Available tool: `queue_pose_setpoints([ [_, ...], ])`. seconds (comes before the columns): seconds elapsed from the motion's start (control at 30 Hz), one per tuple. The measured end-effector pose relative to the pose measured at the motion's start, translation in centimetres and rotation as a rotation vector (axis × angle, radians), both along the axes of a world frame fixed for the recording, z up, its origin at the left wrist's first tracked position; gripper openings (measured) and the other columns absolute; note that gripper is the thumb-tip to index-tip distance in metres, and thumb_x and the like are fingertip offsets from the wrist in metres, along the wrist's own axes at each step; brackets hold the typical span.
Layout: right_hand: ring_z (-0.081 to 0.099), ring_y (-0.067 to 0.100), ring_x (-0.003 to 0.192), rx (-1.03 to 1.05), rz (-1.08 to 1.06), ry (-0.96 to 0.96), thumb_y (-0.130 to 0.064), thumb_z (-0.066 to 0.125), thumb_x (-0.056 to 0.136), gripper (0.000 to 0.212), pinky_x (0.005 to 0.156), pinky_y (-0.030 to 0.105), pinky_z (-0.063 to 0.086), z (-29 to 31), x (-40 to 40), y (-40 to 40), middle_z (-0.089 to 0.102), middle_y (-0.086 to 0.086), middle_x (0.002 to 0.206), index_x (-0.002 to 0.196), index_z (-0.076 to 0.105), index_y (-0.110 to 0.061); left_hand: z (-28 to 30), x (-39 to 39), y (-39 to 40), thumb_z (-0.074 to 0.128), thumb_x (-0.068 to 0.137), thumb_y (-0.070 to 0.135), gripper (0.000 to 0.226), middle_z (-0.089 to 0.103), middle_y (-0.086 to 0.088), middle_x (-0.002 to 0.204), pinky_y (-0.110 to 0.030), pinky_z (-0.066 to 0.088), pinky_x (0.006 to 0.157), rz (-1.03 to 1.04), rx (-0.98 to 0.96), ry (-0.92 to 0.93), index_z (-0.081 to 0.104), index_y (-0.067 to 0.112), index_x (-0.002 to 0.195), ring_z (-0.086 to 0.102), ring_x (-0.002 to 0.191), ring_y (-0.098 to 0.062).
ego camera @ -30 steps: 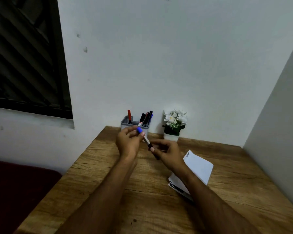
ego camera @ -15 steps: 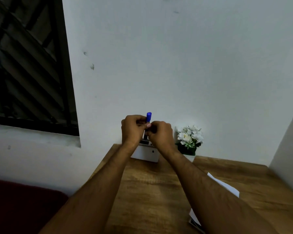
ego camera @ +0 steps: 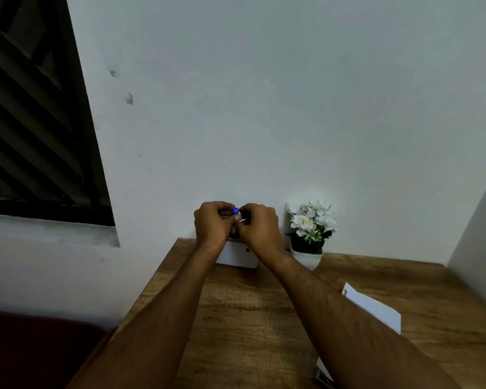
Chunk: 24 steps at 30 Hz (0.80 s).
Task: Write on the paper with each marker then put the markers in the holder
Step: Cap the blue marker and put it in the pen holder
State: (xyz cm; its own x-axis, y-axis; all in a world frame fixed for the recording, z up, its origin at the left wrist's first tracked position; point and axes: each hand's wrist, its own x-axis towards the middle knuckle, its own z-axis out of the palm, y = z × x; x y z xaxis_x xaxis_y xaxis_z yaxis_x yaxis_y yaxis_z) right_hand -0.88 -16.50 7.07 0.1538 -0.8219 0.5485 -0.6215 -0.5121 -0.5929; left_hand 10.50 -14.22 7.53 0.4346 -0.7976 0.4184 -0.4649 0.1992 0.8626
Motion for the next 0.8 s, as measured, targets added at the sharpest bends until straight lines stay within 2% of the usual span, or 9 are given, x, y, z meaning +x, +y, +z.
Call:
queue_pose_setpoints([
  [0.1,0.074,0.03,0.091,-0.004,0.0,-0.036,-0.011,0.07,0.087,0.017,0.085,0.044,0.059,0.1,-0.1,0.5,0.081,0.011,0.092,0.1,0.08,-0.007,0.1,0.0,0.3,0.086,0.073,0.009,0.028,0.076,-0.003,0.086,-0.028,0.06,0.076,0.002,-0.002,0.024,0.076,0.007,0.1,0.072,0.08,-0.012],
  [0.17,0.075,0.026,0.098,0.006,0.004,-0.051,-0.011,0.073,0.087,0.026,0.092,0.043,0.059,0.3,-0.5,0.8,0.081,0.012,0.102,0.112,0.078,-0.006,0.1,0.1,0.7,0.085,0.075,0.008,0.026,0.074,-0.001,0.083,-0.029,0.061,0.076,0.012,-0.01,0.022,0.076,0.008,0.099,0.072,0.079,-0.012],
  [0.3,0.075,0.02,0.092,-0.03,0.018,-0.058,-0.006,0.075,0.086,0.025,0.088,0.039,0.062,0.4,-2.4,2.2,0.08,0.009,0.1,0.111,0.078,-0.006,0.2,-0.5,2.0,0.083,0.077,0.007,0.027,0.074,-0.004,0.088,-0.013,0.051,0.072,0.071,-0.025,-0.007,0.075,0.005,0.103,0.068,0.078,-0.01],
  [0.33,0.075,0.018,0.089,-0.051,0.018,-0.05,-0.005,0.075,0.085,0.023,0.087,0.038,0.063,0.4,-3.1,2.7,0.08,0.008,0.098,0.108,0.079,-0.006,0.1,-0.7,2.5,0.082,0.078,0.008,0.027,0.075,-0.005,0.091,-0.013,0.05,0.072,0.091,-0.029,-0.015,0.075,0.005,0.103,0.068,0.079,-0.01],
  [0.47,0.071,0.014,0.082,-0.084,-0.018,0.014,-0.007,0.076,0.088,0.016,0.083,0.033,0.062,-0.1,-6.9,4.6,0.08,0.007,0.094,0.104,0.08,-0.008,-0.4,-2.4,4.5,0.081,0.078,0.006,0.019,0.075,-0.004,0.086,-0.029,0.058,0.085,0.132,-0.067,-0.022,0.076,0.007,0.097,0.069,0.08,-0.012],
  [0.57,0.07,0.011,0.09,-0.038,-0.05,0.048,-0.01,0.076,0.09,0.022,0.087,0.026,0.058,-1.0,-10.5,6.1,0.08,0.007,0.103,0.112,0.078,-0.008,-1.3,-4.8,6.6,0.08,0.08,0.008,0.019,0.074,-0.002,0.089,-0.025,0.058,0.081,0.076,-0.036,-0.041,0.075,0.008,0.099,0.067,0.08,-0.008],
  [0.63,0.07,0.011,0.092,-0.013,-0.074,0.101,-0.011,0.073,0.092,0.022,0.083,0.02,0.05,-1.7,-13.0,7.1,0.08,0.005,0.106,0.113,0.079,-0.01,-2.3,-6.9,8.1,0.079,0.082,0.013,0.022,0.074,-0.001,0.095,-0.024,0.057,0.082,-0.001,0.034,-0.083,0.073,0.011,0.104,0.067,0.085,-0.008],
  [0.73,0.073,0.015,0.091,0.027,-0.113,0.187,-0.011,0.07,0.093,0.025,0.08,0.025,0.053,-3.1,-16.5,8.7,0.08,0.005,0.107,0.117,0.078,-0.011,-4.0,-10.4,10.4,0.078,0.083,0.027,0.023,0.073,0.001,0.097,-0.028,0.057,0.083,-0.107,0.195,-0.21,0.072,0.015,0.102,0.067,0.091,-0.011],
  [0.8,0.074,0.019,0.088,0.038,-0.136,0.249,-0.01,0.066,0.093,0.021,0.078,0.03,0.056,-4.4,-18.5,9.5,0.081,0.007,0.1,0.109,0.08,-0.011,-5.1,-12.6,11.9,0.076,0.083,0.04,0.033,0.071,0.001,0.102,-0.03,0.055,0.084,-0.163,0.286,-0.295,0.07,0.016,0.104,0.066,0.096,-0.015],
])
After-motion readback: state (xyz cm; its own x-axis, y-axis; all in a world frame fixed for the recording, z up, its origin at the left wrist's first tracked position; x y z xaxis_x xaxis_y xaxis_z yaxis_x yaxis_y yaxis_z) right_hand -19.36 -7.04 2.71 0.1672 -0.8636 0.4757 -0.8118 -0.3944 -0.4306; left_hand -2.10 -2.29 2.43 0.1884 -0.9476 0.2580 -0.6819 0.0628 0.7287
